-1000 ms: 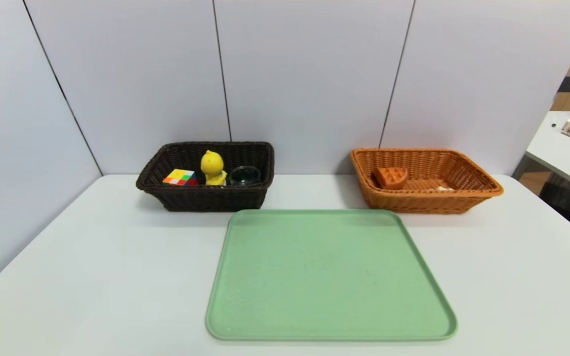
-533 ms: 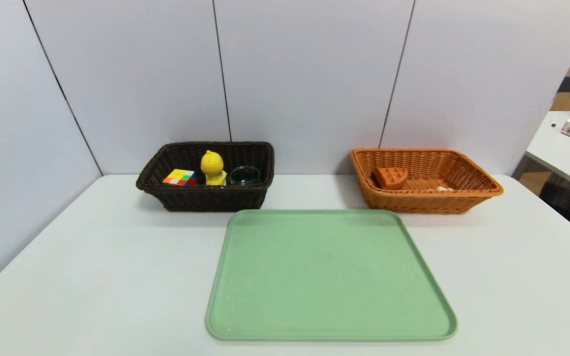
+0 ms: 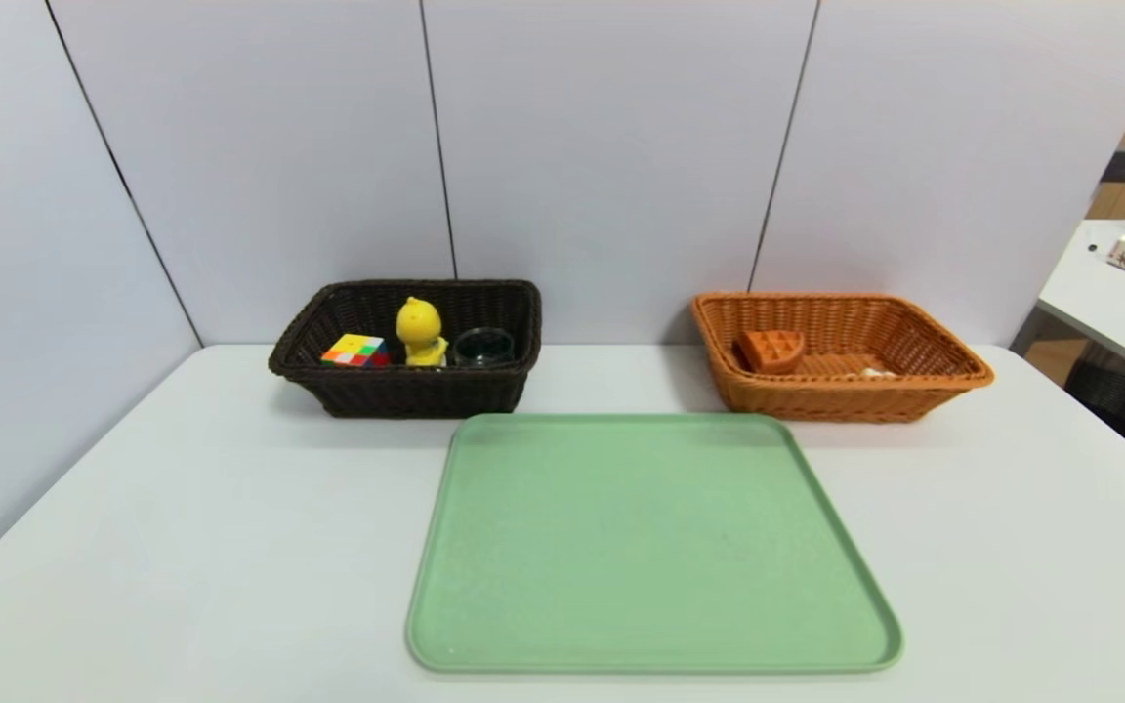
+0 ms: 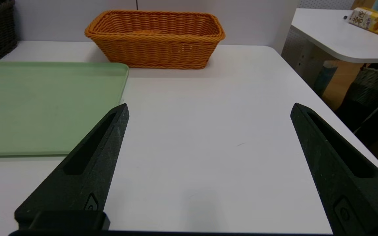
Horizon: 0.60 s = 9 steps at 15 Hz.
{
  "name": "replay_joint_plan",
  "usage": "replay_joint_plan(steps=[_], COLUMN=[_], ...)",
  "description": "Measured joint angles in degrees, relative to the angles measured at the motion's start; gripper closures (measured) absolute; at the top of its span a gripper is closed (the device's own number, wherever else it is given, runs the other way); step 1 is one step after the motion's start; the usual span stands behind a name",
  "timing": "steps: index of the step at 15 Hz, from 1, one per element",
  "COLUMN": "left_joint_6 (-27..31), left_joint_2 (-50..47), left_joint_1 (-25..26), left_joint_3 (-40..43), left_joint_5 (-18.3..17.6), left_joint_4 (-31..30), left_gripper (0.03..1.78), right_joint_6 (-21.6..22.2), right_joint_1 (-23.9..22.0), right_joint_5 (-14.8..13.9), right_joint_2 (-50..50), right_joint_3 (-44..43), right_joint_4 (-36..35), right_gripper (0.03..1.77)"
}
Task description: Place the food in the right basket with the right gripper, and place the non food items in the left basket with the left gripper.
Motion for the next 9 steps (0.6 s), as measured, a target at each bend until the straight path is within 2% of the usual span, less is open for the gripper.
replay_joint_plan(steps=[4, 6, 9], left_joint_6=[-0.2, -0.1, 0.1], left_joint_2=[0.0, 0.0, 0.0], left_joint_1=[0.0, 0.0, 0.0], left_joint_3=[1.8, 1.9, 2.0], left_joint_5=[0.3, 0.3, 0.3], left_joint_4=[-1.4, -1.3, -1.3], left_gripper=[0.12, 0.12, 0.12], right_joint_6=[-0.7, -0.6, -0.5], right_joint_1=[0.1, 0.1, 0.1], right_joint_5=[0.1, 1.3, 4.6], right_joint_2=[-2.3, -2.7, -2.8], right_joint_3=[8.8, 10.2, 11.7], right_joint_4=[-9.1, -9.1, -8.4], right_gripper=[0.1, 0.1, 0.1])
